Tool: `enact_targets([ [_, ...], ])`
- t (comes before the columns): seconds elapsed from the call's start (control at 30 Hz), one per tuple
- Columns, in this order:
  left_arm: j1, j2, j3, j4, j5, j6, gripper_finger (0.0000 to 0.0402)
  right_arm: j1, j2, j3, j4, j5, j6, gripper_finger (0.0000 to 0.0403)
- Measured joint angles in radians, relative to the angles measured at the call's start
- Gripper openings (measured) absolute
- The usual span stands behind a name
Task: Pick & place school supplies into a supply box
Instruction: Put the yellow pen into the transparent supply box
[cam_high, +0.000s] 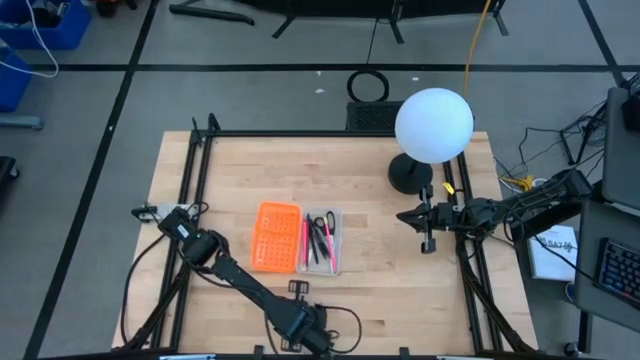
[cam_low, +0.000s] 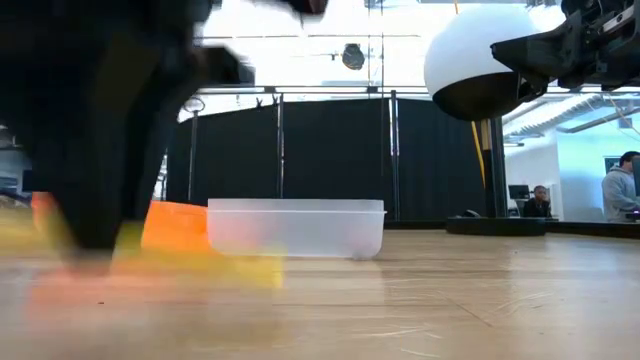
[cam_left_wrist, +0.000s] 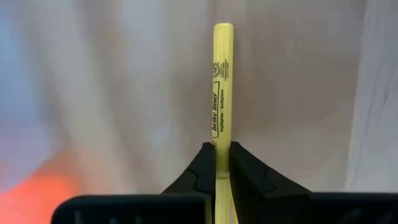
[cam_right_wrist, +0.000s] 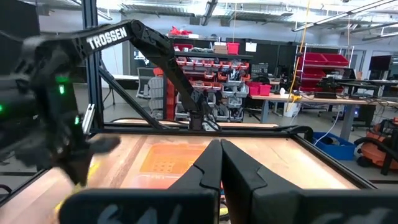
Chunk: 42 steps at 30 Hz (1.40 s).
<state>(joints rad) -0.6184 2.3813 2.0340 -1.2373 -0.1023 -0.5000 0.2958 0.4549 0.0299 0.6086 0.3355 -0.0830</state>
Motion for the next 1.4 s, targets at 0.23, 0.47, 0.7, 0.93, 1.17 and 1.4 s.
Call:
enact_targets([
  [0.23, 0.019, -0.008, 0.289, -0.36, -0.163, 0.031, 0.0027, 0.0, 0.002, 0.0, 0.0, 0.0, 0.0, 0.0],
  [0.47, 0.112, -0.09, 0.313, -0.342, -0.25, 0.365, 0.0024, 0.0, 0.01, 0.0, 0.001, -0.001, 0.028, 0.0],
  [0.7, 0.213, -0.097, 0.277, -0.333, -0.281, 1.07, 0.0032, 0.0, 0.025, 0.0, -0.004, 0.0, 0.05, 0.0],
  [0.93, 0.27, -0.096, 0.175, -0.321, -0.357, 1.534, 0.0024, 0.0, 0.029, 0.0, -0.009, 0.0, 0.075, 0.0],
  [1.17, 0.36, -0.095, 0.055, -0.225, -0.312, 1.736, 0.0024, 0.0, 0.029, 0.0, -0.015, 0.0, 0.076, 0.0],
  [1.4, 0.402, -0.095, -0.016, -0.138, -0.254, 1.875, 0.0024, 0.0, 0.03, 0.0, -0.015, 0.001, 0.076, 0.0],
])
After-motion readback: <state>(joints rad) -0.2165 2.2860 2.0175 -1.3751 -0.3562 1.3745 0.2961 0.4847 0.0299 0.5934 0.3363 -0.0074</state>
